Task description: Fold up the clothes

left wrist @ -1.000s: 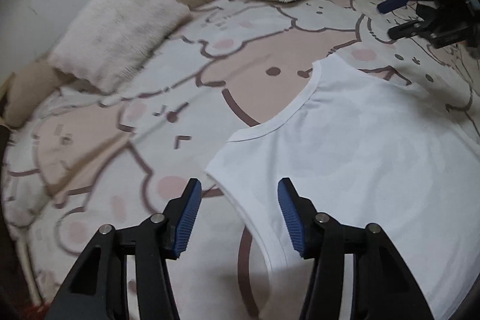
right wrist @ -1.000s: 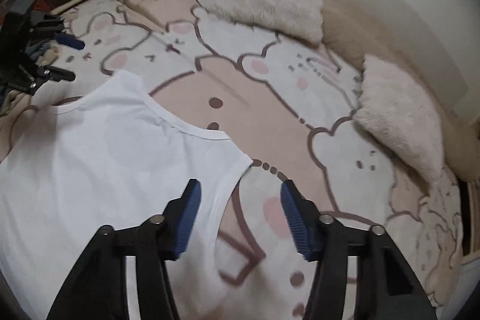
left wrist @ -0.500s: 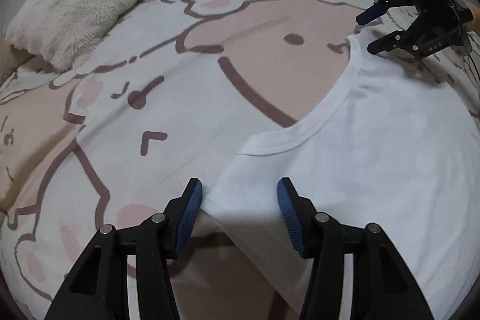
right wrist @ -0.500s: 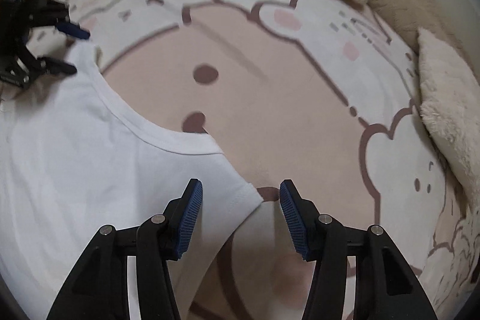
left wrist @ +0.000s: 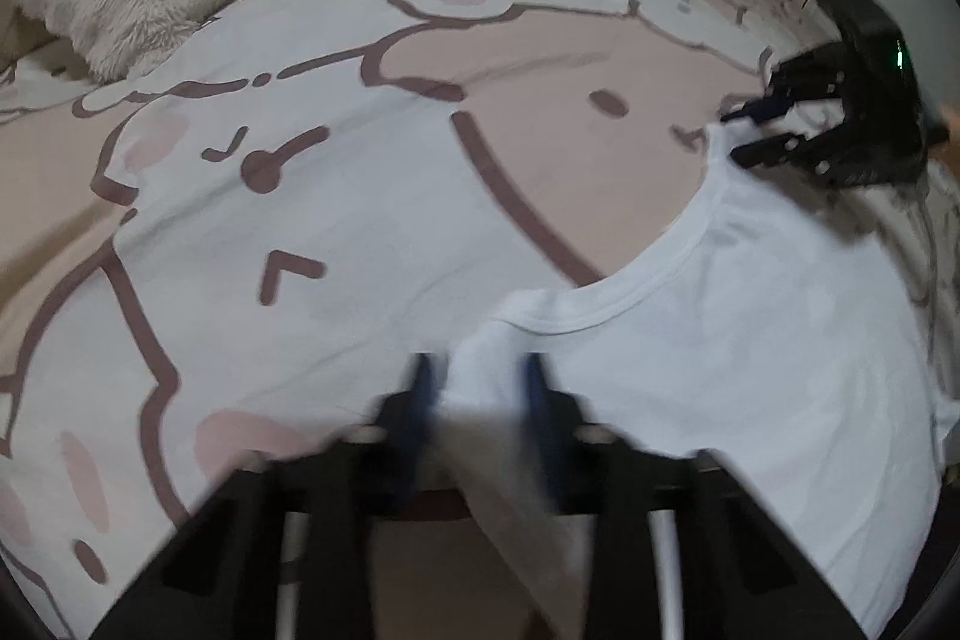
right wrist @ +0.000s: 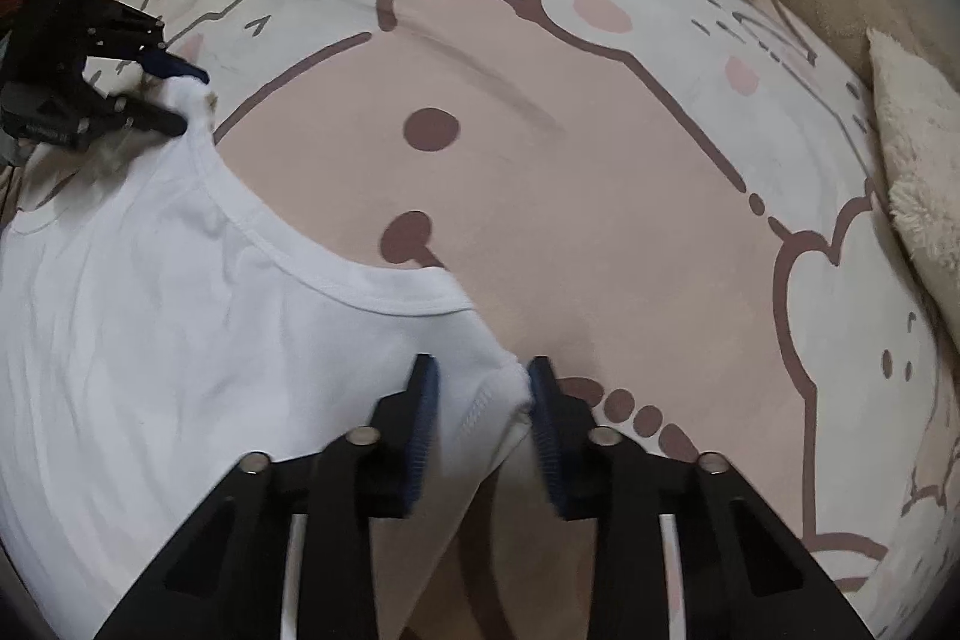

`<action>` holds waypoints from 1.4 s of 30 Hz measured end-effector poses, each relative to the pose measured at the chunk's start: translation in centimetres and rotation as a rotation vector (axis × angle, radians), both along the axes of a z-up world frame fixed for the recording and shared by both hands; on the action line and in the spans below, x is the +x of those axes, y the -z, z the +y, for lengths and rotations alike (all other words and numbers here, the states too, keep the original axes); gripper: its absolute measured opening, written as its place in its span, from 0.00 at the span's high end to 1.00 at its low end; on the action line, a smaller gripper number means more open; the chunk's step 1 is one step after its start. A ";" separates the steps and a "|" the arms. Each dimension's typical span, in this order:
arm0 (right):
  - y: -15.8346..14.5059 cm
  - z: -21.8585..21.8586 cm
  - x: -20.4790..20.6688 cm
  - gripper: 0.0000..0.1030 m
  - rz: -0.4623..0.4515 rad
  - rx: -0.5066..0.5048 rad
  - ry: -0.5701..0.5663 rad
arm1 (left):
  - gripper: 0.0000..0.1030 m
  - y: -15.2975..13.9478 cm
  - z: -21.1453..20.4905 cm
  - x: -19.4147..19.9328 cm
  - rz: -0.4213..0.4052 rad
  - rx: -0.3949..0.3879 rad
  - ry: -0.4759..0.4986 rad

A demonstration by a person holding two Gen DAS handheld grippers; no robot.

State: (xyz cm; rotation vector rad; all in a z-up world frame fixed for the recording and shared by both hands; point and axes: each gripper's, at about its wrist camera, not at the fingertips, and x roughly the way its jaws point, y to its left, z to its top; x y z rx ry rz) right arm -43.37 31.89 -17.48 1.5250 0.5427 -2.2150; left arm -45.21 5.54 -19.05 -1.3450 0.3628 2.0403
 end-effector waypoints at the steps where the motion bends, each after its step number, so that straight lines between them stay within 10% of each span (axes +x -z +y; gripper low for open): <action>1: -0.2 -0.2 0.3 0.84 0.013 0.011 -0.002 | 0.89 -0.1 0.3 0.4 0.025 -0.014 0.000; 11: -8.0 -1.1 7.1 0.92 0.343 0.052 -0.043 | 0.91 -8.8 1.0 8.7 0.359 0.034 0.075; 16: -12.0 -3.0 15.3 0.93 0.549 0.137 -0.193 | 0.91 -12.4 1.3 17.4 0.587 -0.067 0.199; 27: -10.2 -5.7 33.9 0.93 0.597 0.231 -0.404 | 0.91 -8.0 1.2 39.7 0.987 -0.332 0.541; 42: -3.6 -7.0 50.3 0.93 0.588 0.323 -0.613 | 0.90 -0.6 -3.1 51.5 1.249 -0.481 1.012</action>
